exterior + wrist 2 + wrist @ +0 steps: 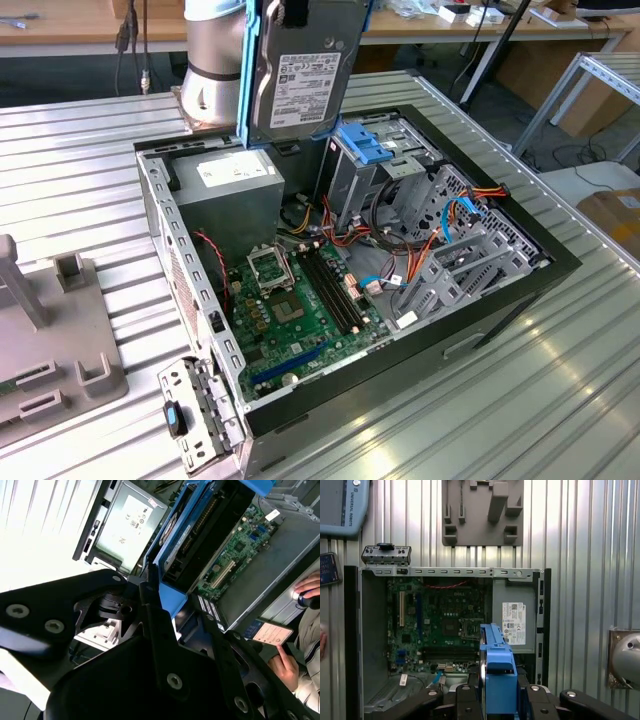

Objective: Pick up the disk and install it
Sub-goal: 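Pick up the disk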

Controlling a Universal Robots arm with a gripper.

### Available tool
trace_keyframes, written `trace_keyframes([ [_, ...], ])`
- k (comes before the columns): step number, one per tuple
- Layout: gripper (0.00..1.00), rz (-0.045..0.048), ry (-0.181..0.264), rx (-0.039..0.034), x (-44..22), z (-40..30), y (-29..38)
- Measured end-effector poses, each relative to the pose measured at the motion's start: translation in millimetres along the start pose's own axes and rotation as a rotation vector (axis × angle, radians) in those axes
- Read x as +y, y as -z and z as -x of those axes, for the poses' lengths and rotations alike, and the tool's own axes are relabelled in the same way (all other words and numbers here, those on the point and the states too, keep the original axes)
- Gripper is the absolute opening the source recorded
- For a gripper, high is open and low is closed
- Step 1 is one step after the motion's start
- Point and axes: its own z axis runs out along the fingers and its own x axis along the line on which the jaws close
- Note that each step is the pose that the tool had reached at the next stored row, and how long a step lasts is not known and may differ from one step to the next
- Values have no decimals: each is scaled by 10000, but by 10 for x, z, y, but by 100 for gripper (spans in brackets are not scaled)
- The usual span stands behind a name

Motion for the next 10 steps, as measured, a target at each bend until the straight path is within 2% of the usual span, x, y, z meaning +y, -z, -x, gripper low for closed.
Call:
trace_keyframes([
  [4,37,0,1,0,-10,-15,0],
  [9,37,1,0,1,-20,-112,1],
  [10,37,0,1,0,-21,-150,1],
])
